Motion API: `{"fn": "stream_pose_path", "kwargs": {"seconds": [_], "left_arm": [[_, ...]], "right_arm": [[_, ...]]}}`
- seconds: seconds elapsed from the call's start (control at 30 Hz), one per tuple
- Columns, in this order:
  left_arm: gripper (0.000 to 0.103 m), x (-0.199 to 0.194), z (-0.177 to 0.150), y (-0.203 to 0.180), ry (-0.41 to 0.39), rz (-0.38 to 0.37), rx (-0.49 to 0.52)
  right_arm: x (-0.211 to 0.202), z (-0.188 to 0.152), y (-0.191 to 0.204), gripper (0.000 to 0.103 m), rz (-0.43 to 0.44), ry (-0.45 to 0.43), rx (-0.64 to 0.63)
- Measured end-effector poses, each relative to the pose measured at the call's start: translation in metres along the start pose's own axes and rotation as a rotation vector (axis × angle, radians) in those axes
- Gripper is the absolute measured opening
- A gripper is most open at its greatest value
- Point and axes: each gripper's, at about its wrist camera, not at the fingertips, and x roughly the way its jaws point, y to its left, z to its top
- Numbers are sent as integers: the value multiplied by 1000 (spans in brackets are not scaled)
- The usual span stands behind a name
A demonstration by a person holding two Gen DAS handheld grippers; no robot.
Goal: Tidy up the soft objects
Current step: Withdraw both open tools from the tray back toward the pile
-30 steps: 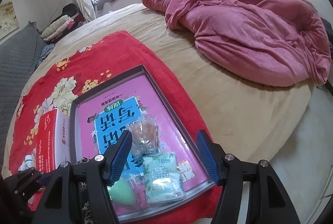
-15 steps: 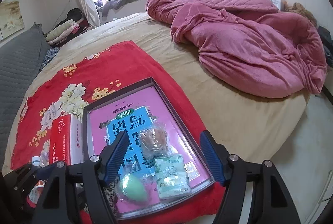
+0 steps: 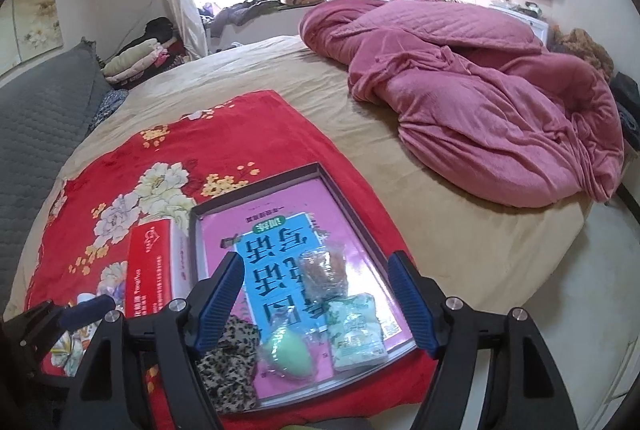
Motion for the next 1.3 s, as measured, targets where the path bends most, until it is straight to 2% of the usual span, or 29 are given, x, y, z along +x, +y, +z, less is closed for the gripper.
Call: {"fn": "stream_pose_path", "kwargs": {"seconds": [0.83,1.07,1.3], "left_arm": [[78,-70,-25,70,-81,58,-126],[78,-94,-38,103,-98,100,-186],[78,-122,-54,153,-120,165,-274]], "right_arm": [[-40,-9,64,75,35,-24,-91],[-46,-13,86,75,74,-22,-118],[-52,-17,109,76,108,-27,-151]]}}
